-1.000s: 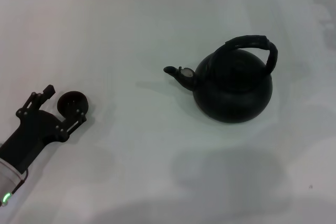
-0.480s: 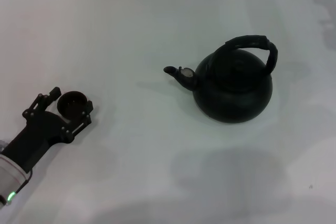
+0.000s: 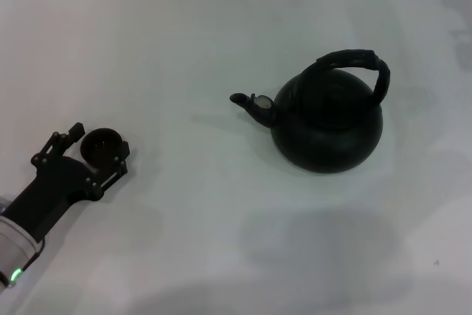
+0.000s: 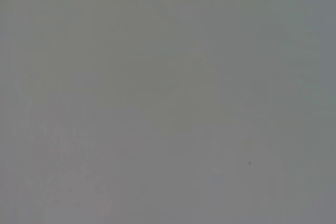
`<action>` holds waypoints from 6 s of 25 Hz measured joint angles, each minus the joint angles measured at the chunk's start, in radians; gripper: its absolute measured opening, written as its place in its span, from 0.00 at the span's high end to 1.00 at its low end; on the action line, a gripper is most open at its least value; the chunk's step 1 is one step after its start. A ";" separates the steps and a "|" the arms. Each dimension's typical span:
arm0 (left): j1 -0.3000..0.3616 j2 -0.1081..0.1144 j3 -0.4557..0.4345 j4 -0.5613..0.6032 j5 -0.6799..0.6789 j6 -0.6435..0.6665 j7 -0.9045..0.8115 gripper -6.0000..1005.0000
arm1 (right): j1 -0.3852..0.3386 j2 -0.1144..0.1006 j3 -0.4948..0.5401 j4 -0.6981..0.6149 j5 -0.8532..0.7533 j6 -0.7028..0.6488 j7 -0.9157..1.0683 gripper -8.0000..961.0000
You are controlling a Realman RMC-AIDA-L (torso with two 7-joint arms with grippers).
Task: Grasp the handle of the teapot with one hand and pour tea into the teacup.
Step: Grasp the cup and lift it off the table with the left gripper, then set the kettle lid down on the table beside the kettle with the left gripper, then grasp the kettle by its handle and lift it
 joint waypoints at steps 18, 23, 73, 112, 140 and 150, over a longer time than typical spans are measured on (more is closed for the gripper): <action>-0.018 0.000 0.000 0.000 0.010 0.056 0.000 0.28 | 0.009 -0.002 0.000 -0.001 -0.002 -0.004 0.000 0.14; -0.019 0.003 0.000 0.000 0.029 0.060 -0.002 0.30 | 0.005 -0.002 0.000 -0.002 -0.001 -0.005 0.000 0.14; -0.182 -0.003 0.000 -0.140 0.212 0.272 0.000 0.31 | 0.005 0.001 0.000 -0.002 0.005 -0.011 0.002 0.14; -0.101 0.004 -0.025 -0.083 0.091 -0.050 -0.007 0.13 | -0.008 0.003 0.009 -0.005 0.016 -0.077 0.008 0.14; 0.015 0.005 -0.036 0.006 -0.725 -0.178 -0.021 0.14 | -0.241 -0.069 -0.569 -0.439 -0.059 0.114 0.796 0.14; -0.018 0.006 -0.036 0.027 -0.732 -0.149 -0.019 0.14 | -0.509 -0.125 -0.551 -1.252 -0.834 0.370 1.610 0.14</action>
